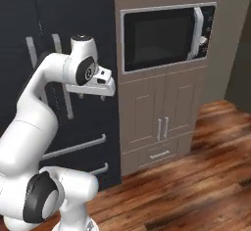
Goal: Retrieve the steak from the fridge and place it on the saucepan with marinade on the stove.
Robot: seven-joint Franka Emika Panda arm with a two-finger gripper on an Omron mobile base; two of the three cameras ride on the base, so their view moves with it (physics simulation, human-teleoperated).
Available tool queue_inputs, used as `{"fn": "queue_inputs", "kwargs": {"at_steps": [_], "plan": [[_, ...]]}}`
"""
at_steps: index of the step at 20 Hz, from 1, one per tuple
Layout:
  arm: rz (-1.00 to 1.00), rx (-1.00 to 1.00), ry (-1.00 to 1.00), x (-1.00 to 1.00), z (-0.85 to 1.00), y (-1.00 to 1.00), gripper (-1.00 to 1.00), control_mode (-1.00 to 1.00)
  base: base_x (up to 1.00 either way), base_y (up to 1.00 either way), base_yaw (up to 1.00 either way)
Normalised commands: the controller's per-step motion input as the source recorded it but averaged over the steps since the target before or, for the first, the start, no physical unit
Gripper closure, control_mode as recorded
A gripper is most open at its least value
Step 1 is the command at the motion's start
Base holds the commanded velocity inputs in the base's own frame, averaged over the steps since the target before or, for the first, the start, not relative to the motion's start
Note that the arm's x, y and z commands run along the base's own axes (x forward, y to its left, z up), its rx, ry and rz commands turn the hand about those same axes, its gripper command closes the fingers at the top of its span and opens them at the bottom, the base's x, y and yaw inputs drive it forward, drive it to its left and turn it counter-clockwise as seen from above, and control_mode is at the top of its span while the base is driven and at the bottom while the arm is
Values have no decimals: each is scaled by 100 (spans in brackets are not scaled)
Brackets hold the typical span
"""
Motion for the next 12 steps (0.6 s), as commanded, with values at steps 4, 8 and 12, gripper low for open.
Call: {"fn": "queue_inputs", "kwargs": {"at_steps": [4,8,12], "plan": [[0,0,0,0,0,0,-100,100,40,-4,76],[0,0,0,0,0,0,-100,100,35,-5,65],[0,0,0,0,0,0,-100,100,31,-13,40]]}}
